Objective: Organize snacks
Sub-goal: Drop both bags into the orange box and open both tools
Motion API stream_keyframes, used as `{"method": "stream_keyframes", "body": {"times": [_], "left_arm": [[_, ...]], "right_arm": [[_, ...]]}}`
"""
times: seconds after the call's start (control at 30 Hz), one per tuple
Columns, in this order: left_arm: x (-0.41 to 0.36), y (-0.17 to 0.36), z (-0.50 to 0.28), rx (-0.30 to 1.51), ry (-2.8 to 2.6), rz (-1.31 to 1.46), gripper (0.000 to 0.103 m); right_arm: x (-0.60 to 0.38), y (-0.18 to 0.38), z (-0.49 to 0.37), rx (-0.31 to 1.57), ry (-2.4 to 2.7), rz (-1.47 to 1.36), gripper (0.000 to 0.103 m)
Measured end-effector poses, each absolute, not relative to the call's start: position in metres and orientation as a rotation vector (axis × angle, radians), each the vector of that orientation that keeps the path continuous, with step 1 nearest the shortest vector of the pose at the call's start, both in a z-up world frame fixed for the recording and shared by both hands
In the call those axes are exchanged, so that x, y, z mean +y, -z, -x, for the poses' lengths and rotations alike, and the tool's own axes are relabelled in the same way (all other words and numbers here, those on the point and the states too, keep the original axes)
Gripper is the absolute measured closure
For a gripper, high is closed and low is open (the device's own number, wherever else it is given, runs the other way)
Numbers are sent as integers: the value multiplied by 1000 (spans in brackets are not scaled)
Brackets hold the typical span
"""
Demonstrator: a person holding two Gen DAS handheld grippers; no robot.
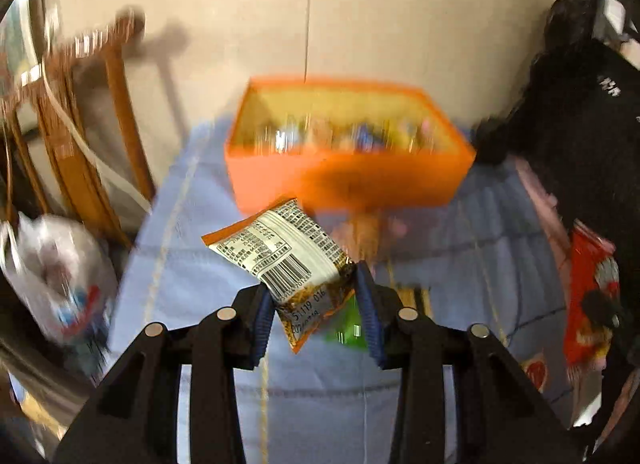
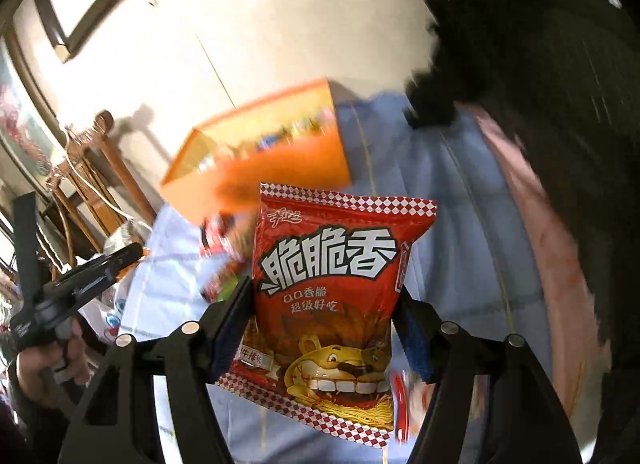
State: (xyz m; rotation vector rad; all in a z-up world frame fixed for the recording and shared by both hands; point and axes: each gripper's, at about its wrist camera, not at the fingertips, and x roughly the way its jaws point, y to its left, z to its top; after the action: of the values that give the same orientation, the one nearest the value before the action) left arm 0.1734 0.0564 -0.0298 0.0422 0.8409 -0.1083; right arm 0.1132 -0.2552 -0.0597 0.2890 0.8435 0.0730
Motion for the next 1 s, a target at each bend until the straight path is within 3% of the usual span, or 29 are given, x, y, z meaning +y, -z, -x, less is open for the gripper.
{"method": "stream_keyframes", "body": {"times": [0.13,0.37,0.53,0.83,0.87,0.9,0.93,1.0], "left_arm": [[46,-4,-200,715,128,-85,66],[27,-1,-303,732,49,-83,66],[29,7,-350,755,15,-84,66],[36,17,-390,791,-20,-86,65],[35,19,-393,795,-10,-88,53],[32,22,-395,796,-23,-103,35],[30,22,-393,772,-64,-116,5],[28,20,-382,650,-136,-132,4]], "right_arm": [[-251,36,-156,748,-85,-207,35],[-239,14,-264,695,-27,-135,35],[-225,13,-328,795,-20,-127,35],[-211,20,-368,804,-43,-118,35],[-210,21,-372,798,-51,-120,29],[-208,22,-375,792,-65,-113,9],[-205,23,-379,792,-69,-102,3],[-204,19,-375,770,-53,-61,4]]}}
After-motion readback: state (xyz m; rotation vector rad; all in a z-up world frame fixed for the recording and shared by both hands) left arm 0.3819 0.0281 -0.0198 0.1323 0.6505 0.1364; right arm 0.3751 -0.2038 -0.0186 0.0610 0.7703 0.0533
